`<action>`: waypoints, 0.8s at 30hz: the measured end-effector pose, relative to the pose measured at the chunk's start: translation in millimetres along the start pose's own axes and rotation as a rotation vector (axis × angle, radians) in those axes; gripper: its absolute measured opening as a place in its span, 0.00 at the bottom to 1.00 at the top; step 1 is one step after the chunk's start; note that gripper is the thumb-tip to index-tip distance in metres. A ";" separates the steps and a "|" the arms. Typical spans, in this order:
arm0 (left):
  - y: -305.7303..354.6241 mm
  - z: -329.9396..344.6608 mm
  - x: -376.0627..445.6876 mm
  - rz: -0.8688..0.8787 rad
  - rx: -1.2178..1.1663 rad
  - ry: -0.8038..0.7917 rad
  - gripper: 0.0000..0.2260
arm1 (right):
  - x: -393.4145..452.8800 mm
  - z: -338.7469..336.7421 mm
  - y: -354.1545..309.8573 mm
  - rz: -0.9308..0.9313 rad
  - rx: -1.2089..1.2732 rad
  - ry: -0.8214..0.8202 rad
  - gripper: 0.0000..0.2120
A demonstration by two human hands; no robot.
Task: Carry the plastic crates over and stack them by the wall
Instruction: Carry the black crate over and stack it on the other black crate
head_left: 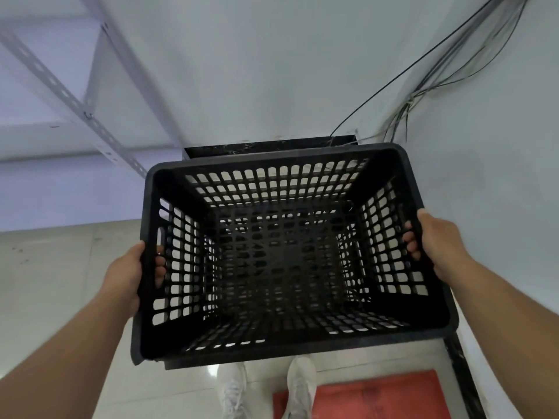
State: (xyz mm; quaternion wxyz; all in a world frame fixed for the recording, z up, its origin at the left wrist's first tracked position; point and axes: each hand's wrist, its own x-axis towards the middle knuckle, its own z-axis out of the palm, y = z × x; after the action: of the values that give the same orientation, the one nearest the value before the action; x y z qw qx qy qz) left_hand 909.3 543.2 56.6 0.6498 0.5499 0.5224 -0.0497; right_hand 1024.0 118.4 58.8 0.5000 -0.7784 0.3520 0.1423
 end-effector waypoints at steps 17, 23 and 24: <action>-2.4 16.7 0.7 0.009 0.073 -0.001 0.14 | 17.1 3.2 11.3 0.057 -0.038 0.021 0.17; -1.7 20.9 -4.1 0.021 0.116 0.028 0.15 | 18.5 5.4 9.4 0.060 -0.051 0.023 0.17; -1.4 20.5 -4.9 0.022 0.125 0.031 0.15 | 17.7 5.3 9.5 0.062 -0.062 0.020 0.18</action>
State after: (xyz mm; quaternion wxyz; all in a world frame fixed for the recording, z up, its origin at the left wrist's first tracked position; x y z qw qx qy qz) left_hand 919.0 524.5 56.1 0.6067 0.5959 0.5220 -0.0664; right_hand 1030.8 113.4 39.7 0.4675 -0.7837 0.3761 0.1608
